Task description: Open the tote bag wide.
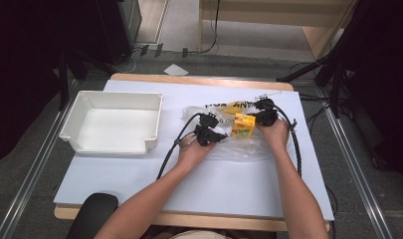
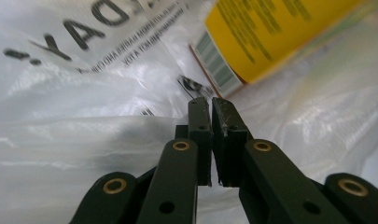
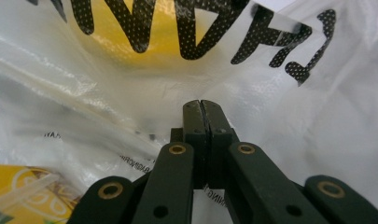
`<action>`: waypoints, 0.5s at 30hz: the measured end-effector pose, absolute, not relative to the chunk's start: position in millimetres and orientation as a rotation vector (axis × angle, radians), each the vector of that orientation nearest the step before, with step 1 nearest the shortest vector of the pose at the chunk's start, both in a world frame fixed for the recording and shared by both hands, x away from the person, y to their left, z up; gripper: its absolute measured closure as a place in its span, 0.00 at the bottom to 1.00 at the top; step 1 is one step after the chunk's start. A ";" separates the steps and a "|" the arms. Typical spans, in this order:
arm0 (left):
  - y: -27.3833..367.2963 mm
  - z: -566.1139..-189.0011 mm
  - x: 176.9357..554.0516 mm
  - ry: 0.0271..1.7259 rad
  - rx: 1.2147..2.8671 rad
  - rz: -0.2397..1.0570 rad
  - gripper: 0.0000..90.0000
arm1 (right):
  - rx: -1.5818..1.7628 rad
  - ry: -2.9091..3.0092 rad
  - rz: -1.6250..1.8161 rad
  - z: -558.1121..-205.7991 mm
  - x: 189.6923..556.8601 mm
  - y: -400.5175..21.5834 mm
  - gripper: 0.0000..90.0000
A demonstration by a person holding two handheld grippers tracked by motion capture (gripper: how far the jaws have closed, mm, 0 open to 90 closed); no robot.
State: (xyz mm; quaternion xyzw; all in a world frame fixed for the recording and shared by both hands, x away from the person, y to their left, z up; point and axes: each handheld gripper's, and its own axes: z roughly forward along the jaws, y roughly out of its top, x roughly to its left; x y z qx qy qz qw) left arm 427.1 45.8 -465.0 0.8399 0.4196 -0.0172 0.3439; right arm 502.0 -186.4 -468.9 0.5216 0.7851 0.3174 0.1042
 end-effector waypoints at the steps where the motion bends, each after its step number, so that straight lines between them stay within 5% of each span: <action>1: 46.0 -465.2 424.2 1.080 2.185 -0.046 0.97 | 1.547 2.317 0.929 -468.4 504.5 -186.9 1.00; 15: 49.2 -468.1 383.4 1.013 2.187 -0.070 0.97 | 1.573 2.288 0.890 -467.0 527.8 -185.4 1.00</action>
